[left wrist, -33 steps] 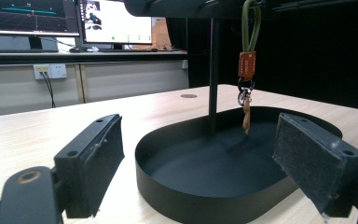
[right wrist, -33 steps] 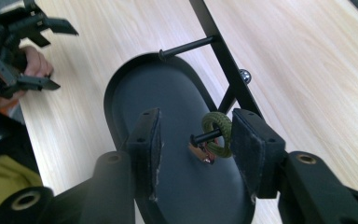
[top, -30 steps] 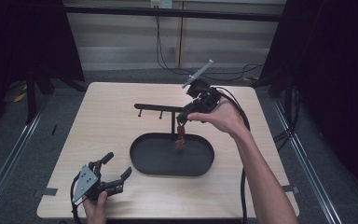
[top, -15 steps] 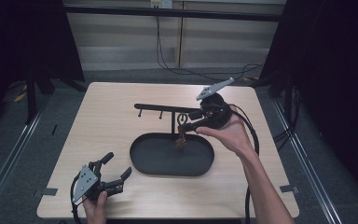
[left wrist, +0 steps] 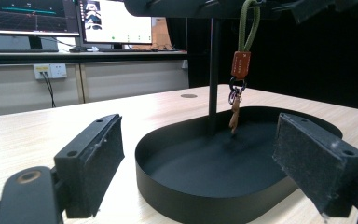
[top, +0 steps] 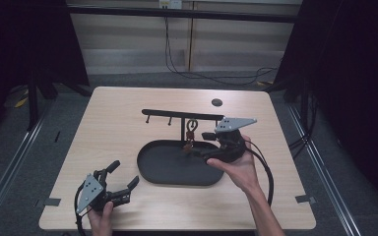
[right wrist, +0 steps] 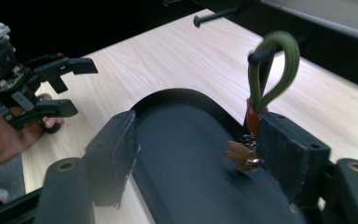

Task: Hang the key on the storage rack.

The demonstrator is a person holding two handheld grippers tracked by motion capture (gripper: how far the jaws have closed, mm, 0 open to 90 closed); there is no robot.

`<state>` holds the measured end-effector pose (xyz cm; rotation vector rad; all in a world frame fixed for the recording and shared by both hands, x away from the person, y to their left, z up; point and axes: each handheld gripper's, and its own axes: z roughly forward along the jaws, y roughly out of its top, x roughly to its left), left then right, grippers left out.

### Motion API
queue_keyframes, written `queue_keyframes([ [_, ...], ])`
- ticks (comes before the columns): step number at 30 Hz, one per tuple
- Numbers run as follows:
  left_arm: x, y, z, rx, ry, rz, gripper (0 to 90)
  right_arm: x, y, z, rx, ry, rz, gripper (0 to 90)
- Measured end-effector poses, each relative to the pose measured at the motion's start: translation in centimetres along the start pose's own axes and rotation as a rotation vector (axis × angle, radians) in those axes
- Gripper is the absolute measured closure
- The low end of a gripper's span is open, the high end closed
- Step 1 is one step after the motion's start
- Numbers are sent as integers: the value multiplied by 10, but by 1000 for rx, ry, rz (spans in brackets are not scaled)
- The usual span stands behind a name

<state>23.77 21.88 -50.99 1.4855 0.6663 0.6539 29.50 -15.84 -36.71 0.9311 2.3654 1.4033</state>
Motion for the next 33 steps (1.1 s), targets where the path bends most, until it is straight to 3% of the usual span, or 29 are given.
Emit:
queue_keyframes([
  [5,0,0,0,1,0,2,157,-5,-31,1,-82,-6,80,207],
  [7,0,0,0,2,-1,1,157,-5,-45,-1,-108,-19,82,126],
  [9,0,0,0,1,0,1,157,-7,-59,-3,-139,-29,108,133],
  [11,0,0,0,0,0,0,157,-7,-72,-4,-148,-55,137,139],
  [15,0,0,0,1,-1,-2,157,-6,-102,-5,-167,-175,157,148],
  [17,0,0,0,1,-1,-2,157,-8,-119,-3,-170,-169,165,151],
  [19,0,0,0,0,0,0,157,-8,-133,-2,-173,-222,152,159],
  [23,0,0,0,2,-1,-1,157,-8,-156,-3,-298,-305,141,141],
  [27,0,0,0,3,-1,0,157,-3,-167,-6,-402,-345,116,135],
  [33,0,0,0,2,0,-2,157,7,-172,-9,-477,-395,43,134],
])
